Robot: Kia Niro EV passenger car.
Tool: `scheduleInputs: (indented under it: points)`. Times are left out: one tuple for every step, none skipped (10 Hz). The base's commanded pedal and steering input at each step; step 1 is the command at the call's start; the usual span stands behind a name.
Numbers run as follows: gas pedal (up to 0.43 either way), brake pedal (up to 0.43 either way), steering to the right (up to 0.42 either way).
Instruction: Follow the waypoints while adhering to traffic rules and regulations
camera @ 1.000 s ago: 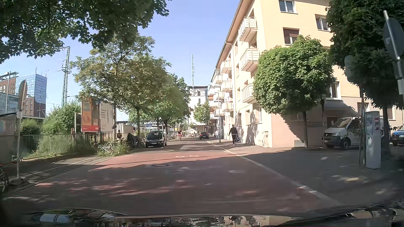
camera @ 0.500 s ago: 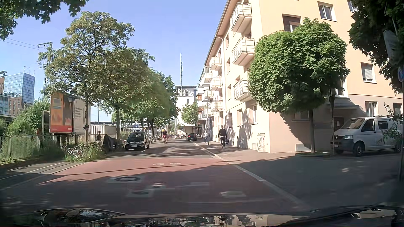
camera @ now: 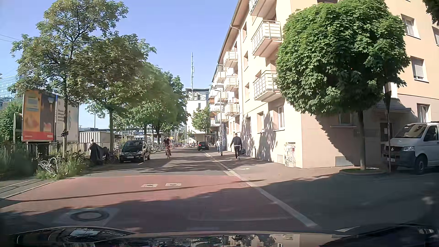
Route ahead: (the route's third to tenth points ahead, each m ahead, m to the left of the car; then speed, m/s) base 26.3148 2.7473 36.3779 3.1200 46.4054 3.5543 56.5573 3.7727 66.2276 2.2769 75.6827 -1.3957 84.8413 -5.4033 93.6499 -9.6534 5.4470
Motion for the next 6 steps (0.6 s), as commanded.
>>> scheduleInputs:
  points:
    - [0.079,0.000,-0.031]
    - [0.079,0.000,-0.046]
    - [0.079,0.000,-0.054]
    - [0.098,0.000,-0.067]
    - [0.098,0.000,-0.074]
    - [0.098,0.000,-0.075]
